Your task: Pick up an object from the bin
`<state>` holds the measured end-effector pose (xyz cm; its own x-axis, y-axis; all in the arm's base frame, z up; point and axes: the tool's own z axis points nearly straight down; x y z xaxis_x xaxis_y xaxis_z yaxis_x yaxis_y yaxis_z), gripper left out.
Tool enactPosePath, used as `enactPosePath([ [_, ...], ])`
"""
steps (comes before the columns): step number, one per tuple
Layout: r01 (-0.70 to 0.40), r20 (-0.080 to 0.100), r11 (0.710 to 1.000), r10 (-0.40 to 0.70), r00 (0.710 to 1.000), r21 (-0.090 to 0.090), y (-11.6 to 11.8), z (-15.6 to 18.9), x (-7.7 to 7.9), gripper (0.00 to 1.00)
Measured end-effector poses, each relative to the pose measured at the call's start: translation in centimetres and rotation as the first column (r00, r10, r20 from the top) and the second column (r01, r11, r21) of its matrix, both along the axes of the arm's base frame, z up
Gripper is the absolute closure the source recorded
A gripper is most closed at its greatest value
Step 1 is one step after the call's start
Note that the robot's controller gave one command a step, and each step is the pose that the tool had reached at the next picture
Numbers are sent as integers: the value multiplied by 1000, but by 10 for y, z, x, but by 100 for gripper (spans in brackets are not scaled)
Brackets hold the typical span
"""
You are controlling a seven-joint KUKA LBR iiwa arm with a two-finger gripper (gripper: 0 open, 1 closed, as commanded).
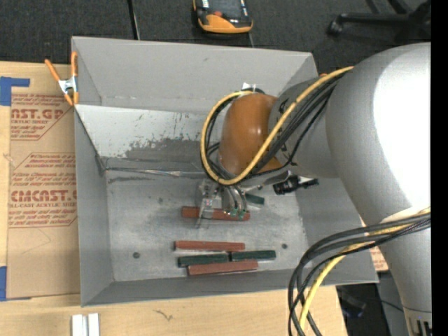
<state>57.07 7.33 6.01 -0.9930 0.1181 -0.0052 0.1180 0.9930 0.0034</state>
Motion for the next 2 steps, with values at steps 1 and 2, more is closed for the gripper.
enactPosePath([
  [1, 9, 0, 1000, -9, 1000, 0, 0, 3, 0, 100],
  [2, 1, -1, 1000, -1, 1000, -1, 0, 4, 0, 100],
])
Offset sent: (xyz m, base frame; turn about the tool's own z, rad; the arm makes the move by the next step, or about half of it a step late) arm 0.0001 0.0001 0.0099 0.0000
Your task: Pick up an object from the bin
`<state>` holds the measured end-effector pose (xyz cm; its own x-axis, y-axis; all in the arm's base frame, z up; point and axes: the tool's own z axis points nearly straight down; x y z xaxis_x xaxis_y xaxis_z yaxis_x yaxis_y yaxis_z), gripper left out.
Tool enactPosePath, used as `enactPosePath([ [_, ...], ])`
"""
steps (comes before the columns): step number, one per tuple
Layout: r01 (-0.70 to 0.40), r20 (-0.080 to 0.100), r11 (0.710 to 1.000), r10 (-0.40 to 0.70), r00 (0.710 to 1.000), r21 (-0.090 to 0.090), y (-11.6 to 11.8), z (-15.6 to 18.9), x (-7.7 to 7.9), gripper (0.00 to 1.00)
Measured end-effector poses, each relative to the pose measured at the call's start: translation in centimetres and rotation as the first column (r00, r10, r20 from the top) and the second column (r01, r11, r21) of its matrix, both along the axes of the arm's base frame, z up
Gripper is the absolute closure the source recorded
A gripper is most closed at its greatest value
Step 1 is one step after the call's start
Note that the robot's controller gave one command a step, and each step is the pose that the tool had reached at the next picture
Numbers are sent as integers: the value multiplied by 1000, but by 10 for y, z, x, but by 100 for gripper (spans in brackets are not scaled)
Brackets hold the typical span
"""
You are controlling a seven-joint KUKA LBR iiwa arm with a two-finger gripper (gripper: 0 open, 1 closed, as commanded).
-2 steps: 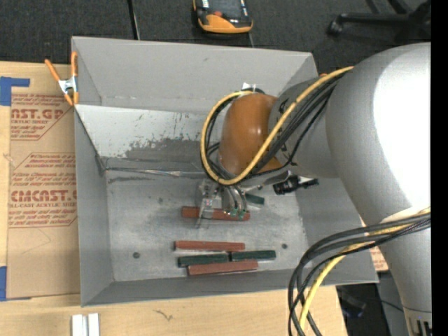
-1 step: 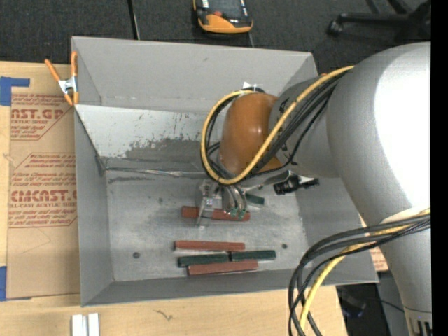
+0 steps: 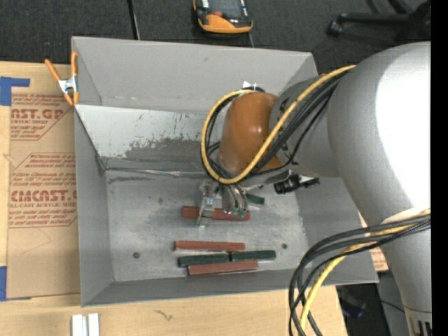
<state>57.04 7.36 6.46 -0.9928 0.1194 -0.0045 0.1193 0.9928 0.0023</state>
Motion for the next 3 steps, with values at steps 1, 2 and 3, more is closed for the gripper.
enactPosePath([
  [1, 0, -1, 1000, 0, 1000, 0, 0, 2, 0, 100],
  [2, 2, -2, 1000, -2, 1000, 0, 0, 6, 0, 100],
  [3, 2, -2, 1000, -2, 1000, 0, 0, 9, 0, 100],
])
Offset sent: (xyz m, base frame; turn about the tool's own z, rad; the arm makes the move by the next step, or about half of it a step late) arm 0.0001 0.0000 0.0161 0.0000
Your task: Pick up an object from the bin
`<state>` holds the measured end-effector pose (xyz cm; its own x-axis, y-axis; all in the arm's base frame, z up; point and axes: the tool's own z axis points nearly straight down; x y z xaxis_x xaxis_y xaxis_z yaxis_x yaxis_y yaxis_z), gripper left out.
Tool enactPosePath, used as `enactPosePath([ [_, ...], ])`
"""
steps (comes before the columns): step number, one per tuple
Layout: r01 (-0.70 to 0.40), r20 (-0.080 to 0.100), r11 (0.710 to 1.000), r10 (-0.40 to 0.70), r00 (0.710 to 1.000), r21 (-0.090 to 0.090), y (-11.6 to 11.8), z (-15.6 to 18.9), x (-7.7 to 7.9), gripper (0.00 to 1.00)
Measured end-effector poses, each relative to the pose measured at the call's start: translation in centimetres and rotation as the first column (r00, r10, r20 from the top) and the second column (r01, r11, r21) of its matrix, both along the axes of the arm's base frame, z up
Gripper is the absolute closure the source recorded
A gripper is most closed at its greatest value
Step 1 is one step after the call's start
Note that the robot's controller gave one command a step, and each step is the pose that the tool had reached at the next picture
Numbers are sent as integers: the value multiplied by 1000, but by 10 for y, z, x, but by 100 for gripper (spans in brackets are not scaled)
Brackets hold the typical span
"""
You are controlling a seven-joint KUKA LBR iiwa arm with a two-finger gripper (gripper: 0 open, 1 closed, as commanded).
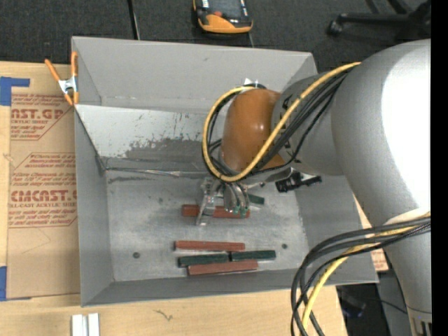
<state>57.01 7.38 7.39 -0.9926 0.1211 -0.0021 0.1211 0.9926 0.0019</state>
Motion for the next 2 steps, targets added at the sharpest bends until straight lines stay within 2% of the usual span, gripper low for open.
enactPosePath([
  [2, 0, -6, 1000, 0, 1000, -1, 0, 17, -2, 100],
])
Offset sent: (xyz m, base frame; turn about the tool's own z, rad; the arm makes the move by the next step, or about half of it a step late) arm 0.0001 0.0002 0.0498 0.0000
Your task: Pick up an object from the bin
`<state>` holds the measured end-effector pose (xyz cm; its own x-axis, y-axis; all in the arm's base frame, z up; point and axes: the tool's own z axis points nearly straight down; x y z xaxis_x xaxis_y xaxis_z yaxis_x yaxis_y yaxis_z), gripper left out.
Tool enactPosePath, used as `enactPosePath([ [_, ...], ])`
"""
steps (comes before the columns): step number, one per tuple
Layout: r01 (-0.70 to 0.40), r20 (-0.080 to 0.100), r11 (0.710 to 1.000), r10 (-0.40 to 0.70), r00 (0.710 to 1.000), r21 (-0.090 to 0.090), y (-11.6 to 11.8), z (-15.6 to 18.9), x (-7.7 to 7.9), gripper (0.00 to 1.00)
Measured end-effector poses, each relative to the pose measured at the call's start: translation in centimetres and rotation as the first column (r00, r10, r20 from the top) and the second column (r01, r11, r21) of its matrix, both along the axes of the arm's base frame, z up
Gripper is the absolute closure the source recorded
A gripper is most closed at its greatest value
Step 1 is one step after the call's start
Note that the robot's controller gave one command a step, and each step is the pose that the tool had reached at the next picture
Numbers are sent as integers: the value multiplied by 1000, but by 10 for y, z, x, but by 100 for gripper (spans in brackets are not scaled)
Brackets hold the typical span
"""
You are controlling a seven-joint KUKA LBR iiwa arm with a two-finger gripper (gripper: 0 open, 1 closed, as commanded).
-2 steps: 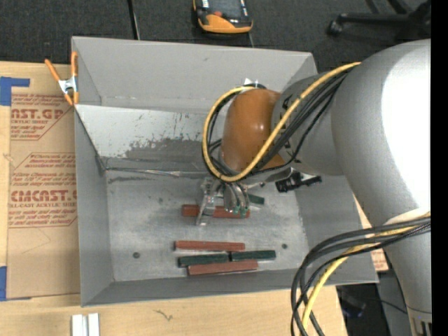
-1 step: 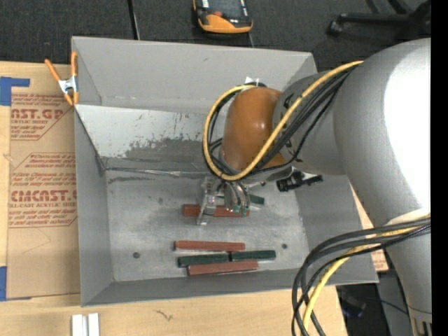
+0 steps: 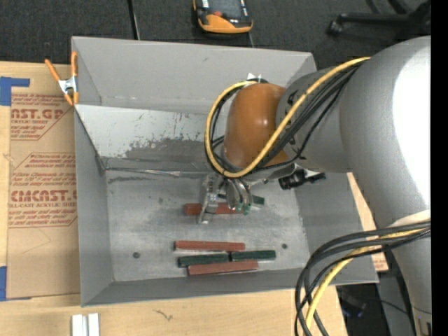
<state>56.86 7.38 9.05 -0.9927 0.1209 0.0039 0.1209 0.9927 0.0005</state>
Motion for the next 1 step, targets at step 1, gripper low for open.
enactPosePath([
  [1, 0, 3, 1000, 0, 1000, 0, 0, 17, 1, 100],
])
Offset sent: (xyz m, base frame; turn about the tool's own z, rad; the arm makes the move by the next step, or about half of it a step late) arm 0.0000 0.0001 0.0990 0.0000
